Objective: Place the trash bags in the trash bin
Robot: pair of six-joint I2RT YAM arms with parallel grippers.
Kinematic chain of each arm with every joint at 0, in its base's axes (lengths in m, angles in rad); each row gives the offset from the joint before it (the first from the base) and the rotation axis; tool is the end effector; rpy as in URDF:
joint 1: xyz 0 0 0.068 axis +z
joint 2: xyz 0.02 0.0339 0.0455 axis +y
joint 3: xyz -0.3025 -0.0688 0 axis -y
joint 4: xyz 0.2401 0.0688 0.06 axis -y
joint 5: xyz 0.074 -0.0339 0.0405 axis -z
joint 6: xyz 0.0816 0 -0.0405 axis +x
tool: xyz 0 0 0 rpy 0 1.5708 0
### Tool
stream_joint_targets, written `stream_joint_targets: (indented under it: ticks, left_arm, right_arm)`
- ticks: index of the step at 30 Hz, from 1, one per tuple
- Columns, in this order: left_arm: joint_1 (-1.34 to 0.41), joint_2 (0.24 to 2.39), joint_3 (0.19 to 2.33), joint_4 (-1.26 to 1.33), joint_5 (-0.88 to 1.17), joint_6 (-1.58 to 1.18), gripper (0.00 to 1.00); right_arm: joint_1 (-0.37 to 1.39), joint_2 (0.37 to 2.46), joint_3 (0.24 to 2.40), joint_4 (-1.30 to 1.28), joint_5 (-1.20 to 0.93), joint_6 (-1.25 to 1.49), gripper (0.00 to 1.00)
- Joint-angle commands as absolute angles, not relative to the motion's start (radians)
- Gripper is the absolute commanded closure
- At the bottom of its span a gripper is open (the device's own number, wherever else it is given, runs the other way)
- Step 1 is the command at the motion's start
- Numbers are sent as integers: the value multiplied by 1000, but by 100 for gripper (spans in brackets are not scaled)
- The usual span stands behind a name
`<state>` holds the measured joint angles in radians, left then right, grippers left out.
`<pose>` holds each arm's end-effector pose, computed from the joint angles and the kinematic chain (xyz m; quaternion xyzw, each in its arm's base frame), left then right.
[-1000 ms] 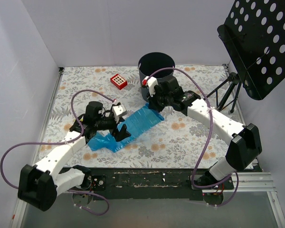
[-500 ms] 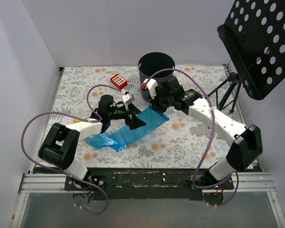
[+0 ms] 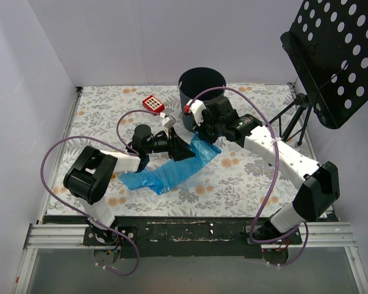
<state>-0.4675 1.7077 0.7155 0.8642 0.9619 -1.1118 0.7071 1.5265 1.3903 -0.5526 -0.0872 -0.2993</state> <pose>0.2934 -0.2231 0.2296 0.0791 0.7282 -0.6604 0.1656 0.2786 0.2474 0.3438 -0.4520 0.7825 0.1249 0.4096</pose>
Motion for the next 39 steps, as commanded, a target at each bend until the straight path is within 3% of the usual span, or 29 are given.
stream_joint_targets:
  ticks: [1,4,10,13,17,29,33,36,39]
  left_arm:
    - [-477,1744,718,1040,930,-1298,43]
    - [-492,1744,700,1043,835,-1252,17]
    - [-502,1787,761,1039,872,-1183,12]
    - [-518,1861,831,1026,948,-1174,21]
    - [-523,1902,896,1016,996,-1180,41]
    - [-522,1876,839,1041,1031,-1285,77]
    - [-525,1879,841,1040,1014,-1305,78]
    - [-531,1884,848,1031,1000,-1308,70]
    - [-540,1894,862,1028,1003,-1307,73]
  right_arm:
    - [704,1476,1407,-557,-54,-302,99]
    - [704,1474,1411,-578,-57,-313,99]
    - [704,1463,1427,-617,-66,-337,99]
    - [704,1463,1424,-617,-63,-328,99]
    - [703,1468,1414,-598,-40,-318,99]
    - [673,1428,1322,-558,14,-288,99]
    - [672,1430,1307,-552,8,-264,99]
    - [673,1430,1301,-548,8,-258,99]
    - [672,1428,1293,-546,8,-250,99]
